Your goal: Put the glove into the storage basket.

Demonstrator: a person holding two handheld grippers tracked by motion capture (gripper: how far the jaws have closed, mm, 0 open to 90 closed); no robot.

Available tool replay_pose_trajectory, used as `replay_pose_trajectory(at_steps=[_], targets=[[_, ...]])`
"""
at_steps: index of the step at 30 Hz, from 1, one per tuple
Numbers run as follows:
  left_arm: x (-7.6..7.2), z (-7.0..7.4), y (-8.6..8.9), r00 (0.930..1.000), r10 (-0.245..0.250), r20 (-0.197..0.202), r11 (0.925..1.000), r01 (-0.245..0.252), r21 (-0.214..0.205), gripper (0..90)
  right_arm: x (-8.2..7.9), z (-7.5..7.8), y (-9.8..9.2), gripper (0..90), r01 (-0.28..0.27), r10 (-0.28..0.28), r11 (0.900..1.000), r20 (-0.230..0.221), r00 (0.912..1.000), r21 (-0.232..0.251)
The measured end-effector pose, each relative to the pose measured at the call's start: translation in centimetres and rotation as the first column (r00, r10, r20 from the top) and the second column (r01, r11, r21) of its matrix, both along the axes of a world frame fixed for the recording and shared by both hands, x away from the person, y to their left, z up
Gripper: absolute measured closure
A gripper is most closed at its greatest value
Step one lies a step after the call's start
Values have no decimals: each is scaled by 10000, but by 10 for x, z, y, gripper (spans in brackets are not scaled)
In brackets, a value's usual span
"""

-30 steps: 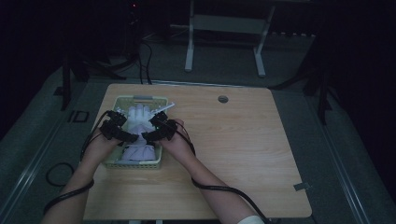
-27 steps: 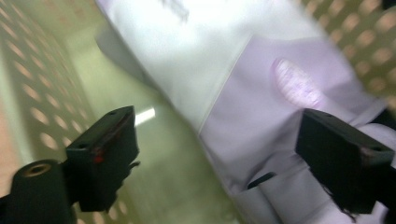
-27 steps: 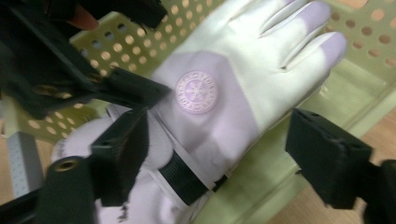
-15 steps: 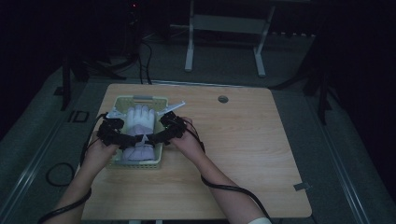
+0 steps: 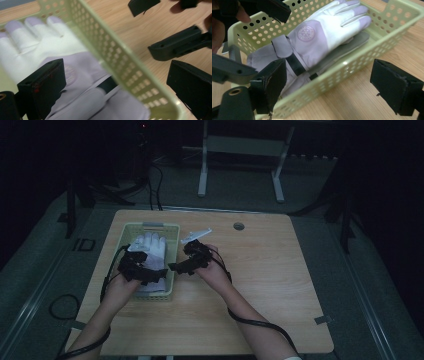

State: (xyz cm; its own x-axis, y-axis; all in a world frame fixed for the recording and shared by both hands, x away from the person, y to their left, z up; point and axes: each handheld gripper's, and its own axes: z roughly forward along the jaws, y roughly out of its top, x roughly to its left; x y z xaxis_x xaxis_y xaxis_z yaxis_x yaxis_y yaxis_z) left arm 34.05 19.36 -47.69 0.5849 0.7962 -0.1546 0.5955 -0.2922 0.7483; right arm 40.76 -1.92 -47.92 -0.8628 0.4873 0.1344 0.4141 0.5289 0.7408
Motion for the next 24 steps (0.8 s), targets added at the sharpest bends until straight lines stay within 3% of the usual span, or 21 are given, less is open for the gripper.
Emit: replay_pose_trajectory(at_steps=[2,9,14,21,24], targets=[[-2,0,-8,9998,-191,21,9986,191,-487,26,-1,1,-7,138,-11,11,10000,19,10000,23],[-9,-1,-40,9975,-463,536,9944,511,-924,26,-1,-1,-33,140,127,-123,9998,262,9996,-161],[-13,0,-56,9947,-788,655,9924,845,-889,26,-2,-5,-52,140,214,-207,9995,320,9993,-215],[-24,3,-80,9874,-1323,873,9804,1433,-1353,27,-6,-14,-83,140,399,-396,9991,222,9990,-138],[-28,2,-92,9825,-1668,831,9767,1762,-1229,27,-10,-20,-96,140,465,-462,9988,150,9988,-174]])
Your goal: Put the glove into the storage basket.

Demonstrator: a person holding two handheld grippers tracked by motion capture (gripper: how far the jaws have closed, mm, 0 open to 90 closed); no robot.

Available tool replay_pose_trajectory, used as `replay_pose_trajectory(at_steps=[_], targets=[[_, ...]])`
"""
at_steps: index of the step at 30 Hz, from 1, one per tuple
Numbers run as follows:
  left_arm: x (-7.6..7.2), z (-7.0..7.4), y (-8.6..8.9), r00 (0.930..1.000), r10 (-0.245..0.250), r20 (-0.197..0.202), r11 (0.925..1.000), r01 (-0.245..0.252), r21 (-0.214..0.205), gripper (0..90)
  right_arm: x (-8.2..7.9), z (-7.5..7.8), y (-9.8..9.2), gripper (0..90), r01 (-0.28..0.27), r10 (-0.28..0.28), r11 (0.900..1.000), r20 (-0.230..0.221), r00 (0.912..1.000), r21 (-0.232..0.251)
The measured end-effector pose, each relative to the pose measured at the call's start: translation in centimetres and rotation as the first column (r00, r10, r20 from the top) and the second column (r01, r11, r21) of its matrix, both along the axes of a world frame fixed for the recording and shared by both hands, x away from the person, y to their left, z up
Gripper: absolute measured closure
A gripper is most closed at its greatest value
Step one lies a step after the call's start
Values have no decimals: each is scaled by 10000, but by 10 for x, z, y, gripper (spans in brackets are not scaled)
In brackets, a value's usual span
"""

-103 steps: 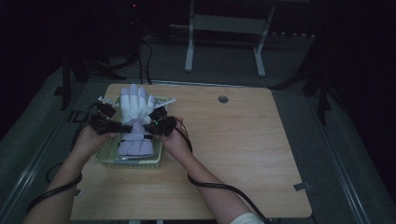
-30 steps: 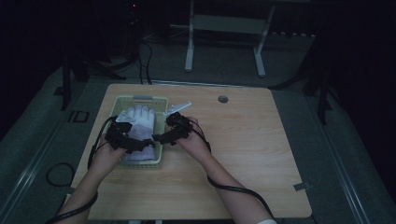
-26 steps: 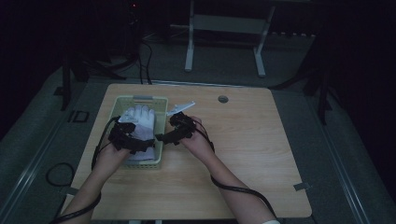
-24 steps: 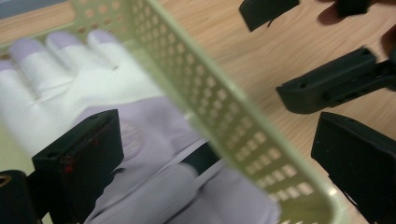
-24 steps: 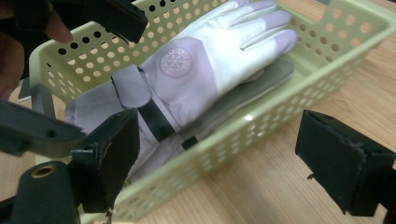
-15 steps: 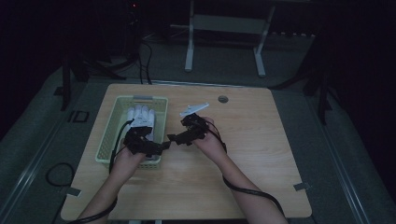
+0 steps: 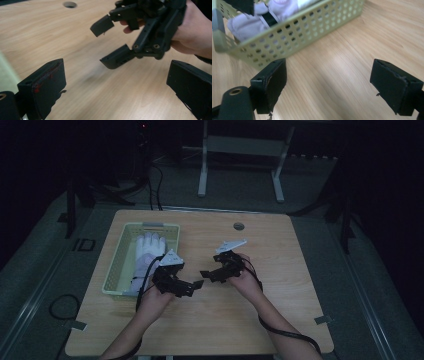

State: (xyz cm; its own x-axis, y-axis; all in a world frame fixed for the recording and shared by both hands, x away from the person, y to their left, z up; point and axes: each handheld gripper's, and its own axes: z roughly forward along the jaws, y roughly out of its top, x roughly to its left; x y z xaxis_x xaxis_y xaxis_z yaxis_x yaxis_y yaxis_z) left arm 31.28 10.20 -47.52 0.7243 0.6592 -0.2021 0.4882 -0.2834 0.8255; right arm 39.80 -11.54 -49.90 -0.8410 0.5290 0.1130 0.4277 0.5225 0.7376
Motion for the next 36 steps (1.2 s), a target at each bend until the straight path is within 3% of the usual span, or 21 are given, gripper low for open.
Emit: replay_pose_trajectory(at_steps=[2,8,14,16,22,26,36], targets=[[-3,-2,-10,9997,-224,52,9997,224,78,27,-1,-3,-8,140,51,-51,10000,-11,10000,23],[-9,-11,-29,9959,-906,-23,9952,905,-361,27,-10,-13,-33,140,156,-153,9996,-147,9998,255],[-12,-19,-47,9909,-1342,31,9902,1342,-382,27,-17,-22,-50,140,272,-269,9995,-208,9994,129],[-14,-25,-57,9854,-1701,-6,9852,1701,-226,27,-21,-26,-60,140,382,-377,9991,-265,9989,192],[-18,-44,-74,9751,-2194,-332,9751,2180,-415,27,-31,-37,-78,140,544,-536,9980,-274,9982,316],[-21,-57,-84,9652,-2561,-519,9666,2565,-1,27,-36,-42,-87,139,464,-460,9987,-215,9987,221],[-28,-78,-97,9535,-2898,-831,9568,2908,8,27,-49,-46,-110,141,591,-585,9978,-217,9980,287]])
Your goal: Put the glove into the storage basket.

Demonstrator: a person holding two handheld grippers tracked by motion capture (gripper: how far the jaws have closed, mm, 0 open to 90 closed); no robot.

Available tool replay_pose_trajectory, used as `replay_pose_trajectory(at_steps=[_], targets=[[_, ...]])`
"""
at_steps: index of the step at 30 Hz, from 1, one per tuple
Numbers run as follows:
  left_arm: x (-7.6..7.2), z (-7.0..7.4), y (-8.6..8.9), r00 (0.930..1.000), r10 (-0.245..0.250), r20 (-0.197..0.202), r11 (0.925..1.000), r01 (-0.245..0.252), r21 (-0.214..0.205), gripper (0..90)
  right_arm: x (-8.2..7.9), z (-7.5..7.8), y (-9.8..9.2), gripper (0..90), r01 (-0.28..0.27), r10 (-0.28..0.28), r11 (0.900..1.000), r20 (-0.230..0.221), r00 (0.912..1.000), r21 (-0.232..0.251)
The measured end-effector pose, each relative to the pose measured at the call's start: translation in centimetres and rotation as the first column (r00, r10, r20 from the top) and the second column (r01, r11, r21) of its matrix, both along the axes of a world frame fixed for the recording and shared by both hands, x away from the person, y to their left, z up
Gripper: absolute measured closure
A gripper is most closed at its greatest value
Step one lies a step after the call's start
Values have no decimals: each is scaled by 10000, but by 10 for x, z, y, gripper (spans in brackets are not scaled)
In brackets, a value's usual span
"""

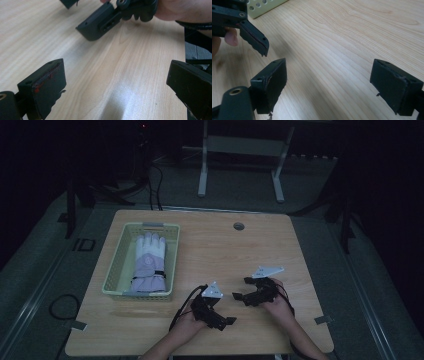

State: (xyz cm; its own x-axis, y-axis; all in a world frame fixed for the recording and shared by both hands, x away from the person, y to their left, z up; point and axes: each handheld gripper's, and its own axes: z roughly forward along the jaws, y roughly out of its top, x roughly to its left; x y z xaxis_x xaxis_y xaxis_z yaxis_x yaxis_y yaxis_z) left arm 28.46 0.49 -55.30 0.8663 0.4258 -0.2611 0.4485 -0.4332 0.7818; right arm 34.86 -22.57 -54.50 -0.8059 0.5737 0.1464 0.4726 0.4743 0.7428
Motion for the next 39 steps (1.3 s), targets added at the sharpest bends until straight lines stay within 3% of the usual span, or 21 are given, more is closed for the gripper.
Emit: replay_pose_trajectory(at_steps=[7,10,13,15,19,22,25,32,35,39], targets=[[-6,-9,-7,9996,-89,254,9994,80,334,27,-10,-4,-19,141,91,-91,10000,280,9996,-1],[-6,-11,-6,9998,-81,161,9999,79,113,27,-13,-5,-27,141,124,-119,9999,472,9988,-108],[-8,-14,-7,9998,-94,170,9997,90,237,27,-16,-5,-37,140,317,-313,9995,486,9983,-79],[-10,-14,-8,9996,-114,272,9995,106,298,27,-18,-6,-44,140,414,-415,9991,427,9982,28],[-17,-13,-8,9947,328,974,9987,-364,355,27,-24,-9,-52,140,489,-484,9987,393,9981,-123],[-19,-12,-8,9943,322,1019,9982,-371,467,27,-28,-11,-59,139,563,-559,9984,398,9976,-71],[-21,-13,-7,9950,305,950,9990,-334,299,27,-32,-13,-66,139,724,-730,9973,496,9961,128],[-27,-14,-10,9920,262,1238,9981,-328,521,27,-32,-14,-71,139,983,-996,9949,689,9926,231],[-29,-16,-11,9887,222,1481,9968,-333,729,27,-32,-16,-69,139,978,-975,9952,788,9921,3],[-28,-16,-10,9896,257,1414,9973,-351,648,27,-32,-17,-66,139,881,-859,9958,835,9928,-230]])
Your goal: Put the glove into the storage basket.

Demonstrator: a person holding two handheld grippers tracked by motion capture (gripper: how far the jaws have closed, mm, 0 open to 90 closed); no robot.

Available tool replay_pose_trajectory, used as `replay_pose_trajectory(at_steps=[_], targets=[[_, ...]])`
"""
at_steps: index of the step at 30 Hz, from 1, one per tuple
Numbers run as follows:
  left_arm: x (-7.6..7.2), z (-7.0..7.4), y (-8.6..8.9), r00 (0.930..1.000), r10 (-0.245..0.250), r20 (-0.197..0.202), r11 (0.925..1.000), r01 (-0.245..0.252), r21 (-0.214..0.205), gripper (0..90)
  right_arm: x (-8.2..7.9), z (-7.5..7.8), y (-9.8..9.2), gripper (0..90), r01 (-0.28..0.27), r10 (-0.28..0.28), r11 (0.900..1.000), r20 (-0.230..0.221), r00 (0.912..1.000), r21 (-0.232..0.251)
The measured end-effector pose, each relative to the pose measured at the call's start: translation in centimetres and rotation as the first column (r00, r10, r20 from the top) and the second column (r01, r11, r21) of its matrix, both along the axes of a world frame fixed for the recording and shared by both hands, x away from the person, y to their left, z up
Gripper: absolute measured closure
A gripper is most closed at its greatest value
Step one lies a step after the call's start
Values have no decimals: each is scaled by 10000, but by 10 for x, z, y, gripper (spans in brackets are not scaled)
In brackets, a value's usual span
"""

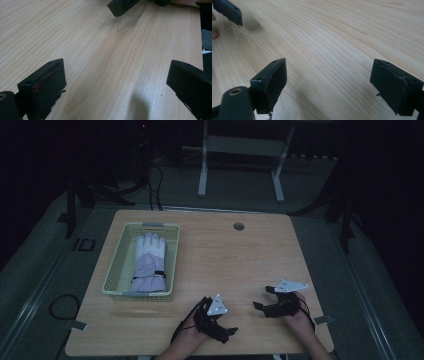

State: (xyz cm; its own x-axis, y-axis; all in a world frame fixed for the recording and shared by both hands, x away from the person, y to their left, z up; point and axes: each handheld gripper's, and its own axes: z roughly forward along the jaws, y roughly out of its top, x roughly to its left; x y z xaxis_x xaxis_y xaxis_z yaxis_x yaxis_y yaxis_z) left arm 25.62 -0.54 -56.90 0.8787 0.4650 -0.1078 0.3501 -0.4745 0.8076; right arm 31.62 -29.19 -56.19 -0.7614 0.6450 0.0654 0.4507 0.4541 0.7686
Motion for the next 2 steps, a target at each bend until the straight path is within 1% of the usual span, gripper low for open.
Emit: replay_pose_trajectory(at_steps=[2], targets=[[1,0,1,10000,-9,-65,10000,9,-45,27,0,0,1,139,-5,5,10000,-5,10000,-83]])
